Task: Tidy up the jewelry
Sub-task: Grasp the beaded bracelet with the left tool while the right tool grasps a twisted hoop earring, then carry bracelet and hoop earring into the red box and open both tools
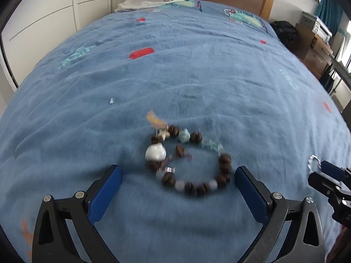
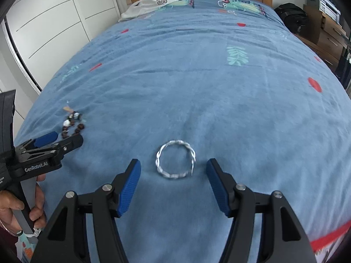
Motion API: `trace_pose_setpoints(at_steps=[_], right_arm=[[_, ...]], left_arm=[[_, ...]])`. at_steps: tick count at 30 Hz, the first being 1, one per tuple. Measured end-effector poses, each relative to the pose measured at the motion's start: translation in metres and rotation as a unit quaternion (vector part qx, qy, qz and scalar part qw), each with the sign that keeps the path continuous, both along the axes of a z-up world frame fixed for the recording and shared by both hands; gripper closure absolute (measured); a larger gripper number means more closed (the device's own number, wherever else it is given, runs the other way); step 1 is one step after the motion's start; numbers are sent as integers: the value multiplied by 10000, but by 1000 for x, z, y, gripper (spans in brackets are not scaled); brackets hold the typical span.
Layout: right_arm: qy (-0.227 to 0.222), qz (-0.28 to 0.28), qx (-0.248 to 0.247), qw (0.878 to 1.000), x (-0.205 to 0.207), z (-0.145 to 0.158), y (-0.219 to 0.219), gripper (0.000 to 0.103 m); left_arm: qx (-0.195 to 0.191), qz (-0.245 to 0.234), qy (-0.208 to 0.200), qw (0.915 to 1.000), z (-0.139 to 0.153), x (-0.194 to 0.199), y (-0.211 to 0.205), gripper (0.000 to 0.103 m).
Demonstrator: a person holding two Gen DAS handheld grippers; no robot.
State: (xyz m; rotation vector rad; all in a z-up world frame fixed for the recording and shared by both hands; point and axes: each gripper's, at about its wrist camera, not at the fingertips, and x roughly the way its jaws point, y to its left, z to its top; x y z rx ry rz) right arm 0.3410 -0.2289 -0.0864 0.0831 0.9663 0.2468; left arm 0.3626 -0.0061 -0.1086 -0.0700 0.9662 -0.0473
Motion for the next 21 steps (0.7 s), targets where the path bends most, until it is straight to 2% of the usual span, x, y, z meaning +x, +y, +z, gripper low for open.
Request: trace_pose_setpoints(at_steps=[2,5,7,8,10,11,12,13,21], right_arm=[[29,-54,65,10000,5,-3,-1,42],[10,-135,161,9998,6,-5,-3,43],[-18,-132,102,9999,6,-5,-1,45],[-22,-116,83,9999,5,-6,0,52],[-11,-109,138,9998,3,-7,-2,65],[-16,-99,177,9998,1,-7,-3,65],[-24,-78,204,9998,0,-7,-3,65],[-29,-63,209,9998,-2,-7,-3,65],[-121,-25,321,9994,-21,4,-4,65]], left_arm=[[47,21,-22,10000,0,4,-2,5],[51,92,-87,9999,1,5,-1,20],[25,97,-175,9998,3,2,0,37],[3,89,-204,9998,4,2,0,42],[-27,98,-257,9996,5,1,1,61],[-38,101,-280,9996,6,0,2,68],[-54,112,-298,9995,8,0,2,81],[-80,119,-304,9994,9,-1,3,86],[-33,36,-422,9991,25,-22,-6,86]])
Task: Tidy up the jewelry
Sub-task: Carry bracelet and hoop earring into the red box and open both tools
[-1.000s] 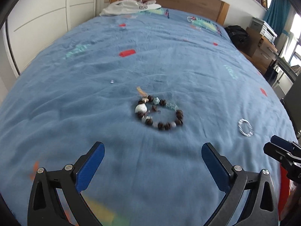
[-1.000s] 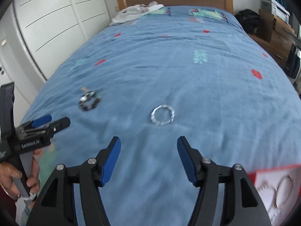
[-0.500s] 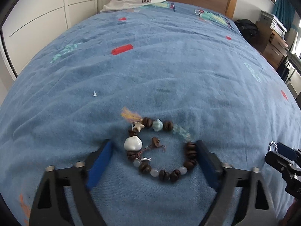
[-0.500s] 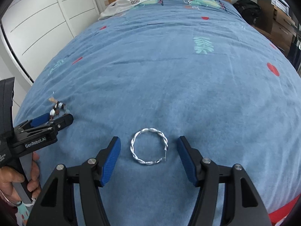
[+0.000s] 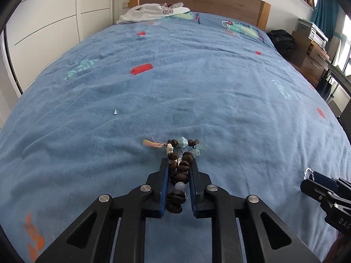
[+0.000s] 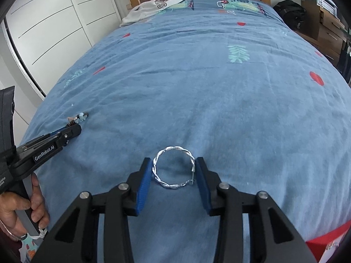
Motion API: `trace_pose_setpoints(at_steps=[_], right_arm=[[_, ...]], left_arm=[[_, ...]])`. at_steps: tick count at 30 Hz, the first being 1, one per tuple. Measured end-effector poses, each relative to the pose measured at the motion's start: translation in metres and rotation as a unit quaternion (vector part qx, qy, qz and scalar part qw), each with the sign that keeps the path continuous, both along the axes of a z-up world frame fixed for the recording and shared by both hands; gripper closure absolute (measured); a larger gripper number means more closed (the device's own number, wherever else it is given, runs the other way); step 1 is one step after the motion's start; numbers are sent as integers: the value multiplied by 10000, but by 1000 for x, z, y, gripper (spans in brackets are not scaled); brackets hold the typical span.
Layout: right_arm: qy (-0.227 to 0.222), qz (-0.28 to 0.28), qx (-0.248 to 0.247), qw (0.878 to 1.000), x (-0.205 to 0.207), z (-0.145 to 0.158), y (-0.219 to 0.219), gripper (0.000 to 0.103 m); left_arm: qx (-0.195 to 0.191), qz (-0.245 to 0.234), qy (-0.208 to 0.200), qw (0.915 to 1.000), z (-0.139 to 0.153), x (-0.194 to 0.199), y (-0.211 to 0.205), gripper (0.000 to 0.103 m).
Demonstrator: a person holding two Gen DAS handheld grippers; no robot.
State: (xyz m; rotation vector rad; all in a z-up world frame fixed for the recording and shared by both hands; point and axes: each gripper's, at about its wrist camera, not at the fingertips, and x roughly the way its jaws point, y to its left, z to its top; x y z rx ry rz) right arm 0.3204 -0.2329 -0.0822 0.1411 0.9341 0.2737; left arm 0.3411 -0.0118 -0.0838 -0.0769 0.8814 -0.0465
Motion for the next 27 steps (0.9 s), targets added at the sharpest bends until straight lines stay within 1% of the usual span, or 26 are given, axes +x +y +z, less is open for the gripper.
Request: trace_pose_setpoints(at_steps=[6,13,21,27], right_arm=[[-81,-25,44,10000,-23,19,-3,65],[-308,-166,15,9994,-59,58,-22,65],[-569,-541,-135,9968,-109,101,-69,65],[-662,-848,-227,9939,-147,117,-114,65]], left_arm=[[9,-9,-71,10000,18,-24,-10,86],[-10,-286,-290,9992,53,-56,-35,86],[-167,-710,-569,9957,96,-92,-78,86],[-243,-1084,-679,9915,116,-119,-124,86]])
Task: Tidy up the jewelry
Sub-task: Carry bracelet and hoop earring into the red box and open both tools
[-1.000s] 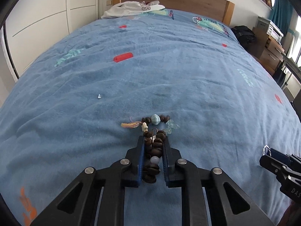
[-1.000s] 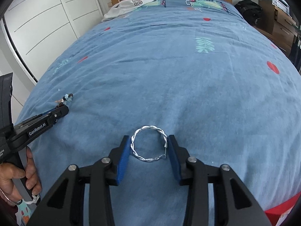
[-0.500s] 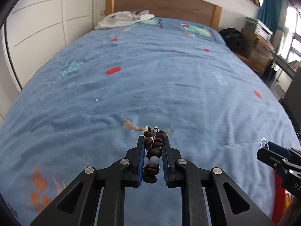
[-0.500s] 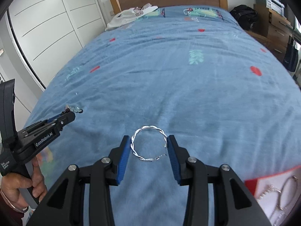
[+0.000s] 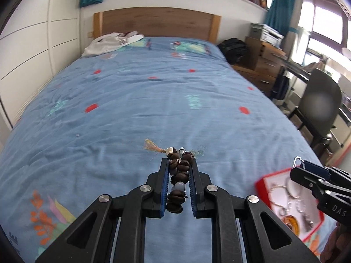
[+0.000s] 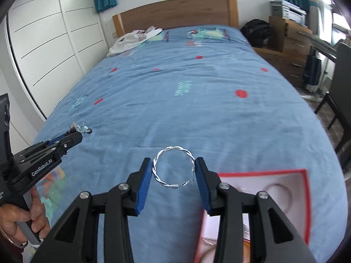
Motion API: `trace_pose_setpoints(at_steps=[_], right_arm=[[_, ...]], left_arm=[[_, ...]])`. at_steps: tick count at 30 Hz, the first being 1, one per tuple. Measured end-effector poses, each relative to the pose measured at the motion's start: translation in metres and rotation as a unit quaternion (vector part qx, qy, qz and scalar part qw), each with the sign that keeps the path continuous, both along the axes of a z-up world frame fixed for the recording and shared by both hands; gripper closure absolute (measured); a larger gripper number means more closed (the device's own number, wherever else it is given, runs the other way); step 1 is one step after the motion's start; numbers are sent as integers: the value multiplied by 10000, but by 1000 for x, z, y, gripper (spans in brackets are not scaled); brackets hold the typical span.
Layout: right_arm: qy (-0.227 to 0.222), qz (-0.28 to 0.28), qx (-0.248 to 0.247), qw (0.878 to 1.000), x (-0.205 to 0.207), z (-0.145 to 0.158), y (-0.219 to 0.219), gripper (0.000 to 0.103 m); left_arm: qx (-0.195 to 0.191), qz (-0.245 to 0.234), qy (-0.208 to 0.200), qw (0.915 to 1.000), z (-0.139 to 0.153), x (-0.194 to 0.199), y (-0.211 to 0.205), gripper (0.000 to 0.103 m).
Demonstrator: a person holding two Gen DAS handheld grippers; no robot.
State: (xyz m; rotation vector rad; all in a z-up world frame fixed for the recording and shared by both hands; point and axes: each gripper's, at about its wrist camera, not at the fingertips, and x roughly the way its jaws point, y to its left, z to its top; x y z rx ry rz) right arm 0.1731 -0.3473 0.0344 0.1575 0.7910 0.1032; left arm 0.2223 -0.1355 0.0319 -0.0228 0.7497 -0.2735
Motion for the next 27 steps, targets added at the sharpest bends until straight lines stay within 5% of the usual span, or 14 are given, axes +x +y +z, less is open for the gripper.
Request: trace_pose_setpoints(at_steps=[12,27], right_arm=[[200,-222,-134,9995,-45,-14,-92,65],[670,17,-56,9977,-34,-85,-163,65]], left_arm=[[-90,-748,233,9969,-8,-35,-111,86],[92,-1482,841,9853,-69,-38,-213,86]])
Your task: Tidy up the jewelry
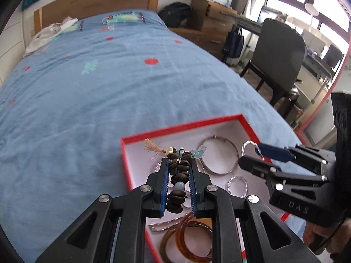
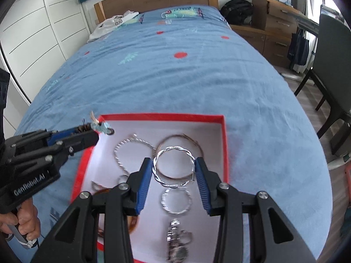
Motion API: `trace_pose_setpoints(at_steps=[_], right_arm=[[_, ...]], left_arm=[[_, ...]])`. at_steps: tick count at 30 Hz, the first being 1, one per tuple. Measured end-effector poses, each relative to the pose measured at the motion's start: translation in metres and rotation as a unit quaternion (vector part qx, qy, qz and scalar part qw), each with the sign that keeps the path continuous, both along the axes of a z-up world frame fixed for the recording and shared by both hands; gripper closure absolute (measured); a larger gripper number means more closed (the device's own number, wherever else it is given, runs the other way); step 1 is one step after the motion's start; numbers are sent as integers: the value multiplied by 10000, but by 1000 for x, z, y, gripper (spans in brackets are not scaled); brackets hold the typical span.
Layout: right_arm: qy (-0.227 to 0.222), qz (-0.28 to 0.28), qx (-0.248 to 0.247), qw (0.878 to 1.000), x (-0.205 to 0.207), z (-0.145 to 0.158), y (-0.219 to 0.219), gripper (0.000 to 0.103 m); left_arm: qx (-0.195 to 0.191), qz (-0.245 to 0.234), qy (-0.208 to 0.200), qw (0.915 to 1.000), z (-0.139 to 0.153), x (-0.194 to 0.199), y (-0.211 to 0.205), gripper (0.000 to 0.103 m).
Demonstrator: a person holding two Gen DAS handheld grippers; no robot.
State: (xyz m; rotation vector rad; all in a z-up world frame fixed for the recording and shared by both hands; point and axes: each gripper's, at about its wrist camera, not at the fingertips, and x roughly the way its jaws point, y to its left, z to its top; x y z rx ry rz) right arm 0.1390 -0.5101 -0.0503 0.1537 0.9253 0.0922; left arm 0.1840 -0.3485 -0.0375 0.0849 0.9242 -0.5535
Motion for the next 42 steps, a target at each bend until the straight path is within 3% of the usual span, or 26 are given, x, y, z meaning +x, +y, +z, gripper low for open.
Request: trace_pose_setpoints(at_steps=[11,23,28,32,37,42], right_arm=[[258,590,-32,9979,23,-32,4,65],[404,1025,-745,9911,27,-35,15,64],[599,1164,-754,9885,29,-35,14,64],[662,1175,-718,9883,28,-34,13,64],[653,992,-632,9909,20,-28,10,64],[542,713,-466,9949,2,-13,-3,64]], left_arm=[[363,-195,324,9986,-47,-3,-17,86],[341,-239,286,9987,-50,-3,-16,85],[544,-269,174,9980,-50,-4,-16,85],[593,-232,135,9979,-50,-2,-9,80],[489,-436,123,9978,-45,-7,-11,47],[438,-402,57,9982,-37,-14,-6,44]])
